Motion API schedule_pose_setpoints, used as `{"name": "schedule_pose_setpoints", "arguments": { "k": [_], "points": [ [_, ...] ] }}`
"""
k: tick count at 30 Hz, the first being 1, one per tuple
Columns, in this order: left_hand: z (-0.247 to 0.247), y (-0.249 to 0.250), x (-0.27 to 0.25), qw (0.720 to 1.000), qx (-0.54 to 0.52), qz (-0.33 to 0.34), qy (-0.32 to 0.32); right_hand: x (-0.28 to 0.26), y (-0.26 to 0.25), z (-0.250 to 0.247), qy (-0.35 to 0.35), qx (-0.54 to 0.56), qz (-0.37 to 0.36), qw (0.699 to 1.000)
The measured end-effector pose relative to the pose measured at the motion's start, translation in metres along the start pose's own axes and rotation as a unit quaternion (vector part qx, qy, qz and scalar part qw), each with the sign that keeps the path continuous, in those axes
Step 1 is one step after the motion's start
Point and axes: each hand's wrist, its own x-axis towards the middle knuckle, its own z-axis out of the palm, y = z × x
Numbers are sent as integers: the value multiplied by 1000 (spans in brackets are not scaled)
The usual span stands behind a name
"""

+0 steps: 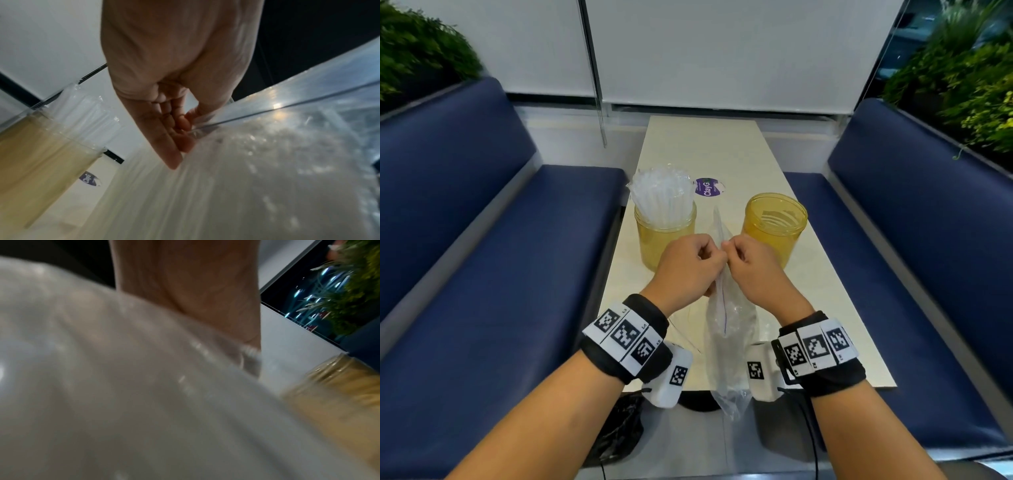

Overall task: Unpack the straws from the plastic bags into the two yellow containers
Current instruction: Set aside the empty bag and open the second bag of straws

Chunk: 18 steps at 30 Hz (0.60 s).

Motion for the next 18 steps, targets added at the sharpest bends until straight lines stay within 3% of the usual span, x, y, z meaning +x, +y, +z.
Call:
{"name": "schedule_pose_setpoints", "arguments": {
  "k": [7, 15, 18],
  "points": [
    [-7, 19, -4, 989, 98, 55, 95, 1, -21, -14, 38, -34, -11, 999],
    [-9, 14, 2, 995, 91, -31, -18, 1, -19, -11, 49, 13, -5, 999],
    [-8, 14, 1, 993, 119, -16, -14, 0, -20, -12, 26, 26, -2, 999]
  ]
}}
